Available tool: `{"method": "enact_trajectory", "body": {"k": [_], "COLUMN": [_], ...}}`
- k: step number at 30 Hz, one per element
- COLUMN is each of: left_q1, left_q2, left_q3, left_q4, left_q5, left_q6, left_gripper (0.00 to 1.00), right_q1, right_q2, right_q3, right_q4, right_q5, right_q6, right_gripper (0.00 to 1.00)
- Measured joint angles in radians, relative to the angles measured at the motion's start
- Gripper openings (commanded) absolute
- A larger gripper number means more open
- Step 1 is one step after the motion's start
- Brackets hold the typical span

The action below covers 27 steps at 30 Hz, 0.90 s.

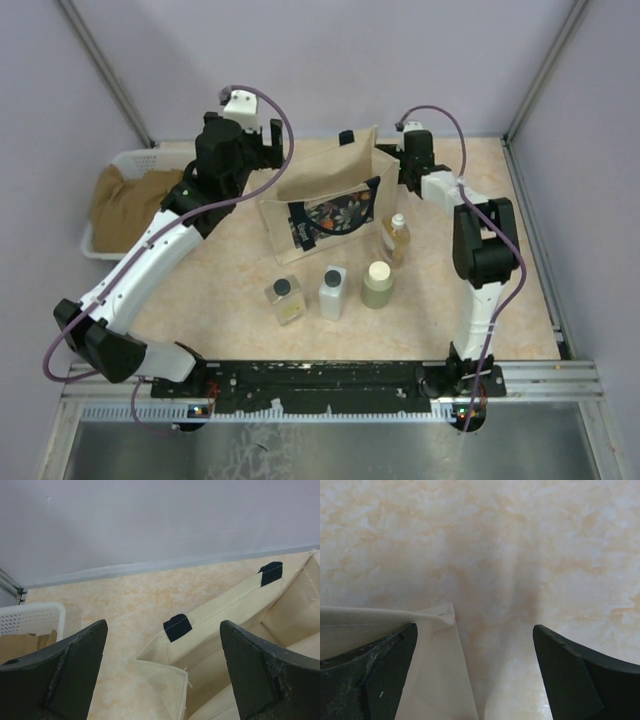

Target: Place the personal care products into the canvas bag

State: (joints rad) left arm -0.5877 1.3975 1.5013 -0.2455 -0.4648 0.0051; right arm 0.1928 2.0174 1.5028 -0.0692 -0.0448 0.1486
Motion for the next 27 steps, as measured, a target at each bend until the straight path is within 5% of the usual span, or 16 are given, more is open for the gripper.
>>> {"method": "enact_trajectory", "body": {"k": [9,17,27], "left_q1": [0.021,0.163,0.231], "left_q2": [-0.01,0.007,0.189], "left_q3": [-0.046,-0.053,0.015], "left_q4": [0.011,0.022,0.06], "left_q5": [0.0,0.13,0.307], "left_q6": [0.002,-0.005,0.09], "left_gripper": [1.0,0.99,0.99], "right_q1": [0.006,-0.055,-0.061], "right_q2": [0.002,0.023,-0.288], "right_q3": [-0.01,0.341,0.22], "right_q4": [-0.079,-0.338,-0.639], "right_q5": [0.085,0.225,0.265], "right_q6": [-0.038,-0.051,-0.052], "right_gripper": [0.99,0.99,0.99]}}
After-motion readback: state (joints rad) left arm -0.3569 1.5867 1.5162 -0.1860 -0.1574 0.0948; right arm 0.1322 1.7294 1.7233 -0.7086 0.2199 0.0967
